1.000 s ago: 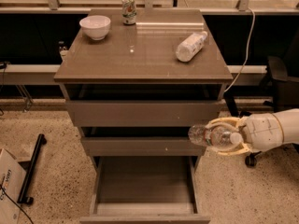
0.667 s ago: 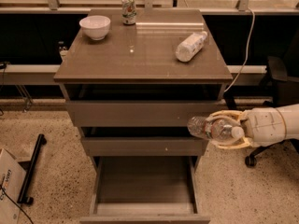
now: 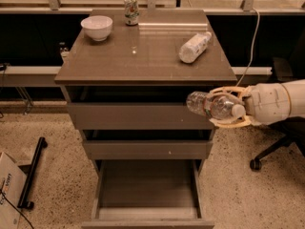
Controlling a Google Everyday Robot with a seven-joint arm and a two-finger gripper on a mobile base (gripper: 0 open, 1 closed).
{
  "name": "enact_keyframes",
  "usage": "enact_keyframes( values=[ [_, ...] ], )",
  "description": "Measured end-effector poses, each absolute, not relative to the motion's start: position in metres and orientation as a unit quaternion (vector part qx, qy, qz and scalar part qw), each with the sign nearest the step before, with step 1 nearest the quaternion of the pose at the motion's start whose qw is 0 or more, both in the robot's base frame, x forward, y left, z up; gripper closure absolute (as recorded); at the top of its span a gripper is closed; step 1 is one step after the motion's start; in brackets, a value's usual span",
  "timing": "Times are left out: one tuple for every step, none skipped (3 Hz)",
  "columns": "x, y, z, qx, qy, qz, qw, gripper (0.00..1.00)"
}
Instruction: Pick water bottle from bottom drawer and place on counter
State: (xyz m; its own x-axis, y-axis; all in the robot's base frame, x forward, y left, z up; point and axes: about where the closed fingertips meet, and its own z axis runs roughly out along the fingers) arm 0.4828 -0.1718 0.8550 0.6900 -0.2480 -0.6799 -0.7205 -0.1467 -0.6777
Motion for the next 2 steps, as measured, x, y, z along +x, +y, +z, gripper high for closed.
enact_keyframes(
  values=[
    [0.503,-0.156,0.880,-0.738,0.307,0.196,0.568,1.00],
    [0.526,-0.139,0.897,-0.743,0.286,0.164,0.582,1.00]
  ],
)
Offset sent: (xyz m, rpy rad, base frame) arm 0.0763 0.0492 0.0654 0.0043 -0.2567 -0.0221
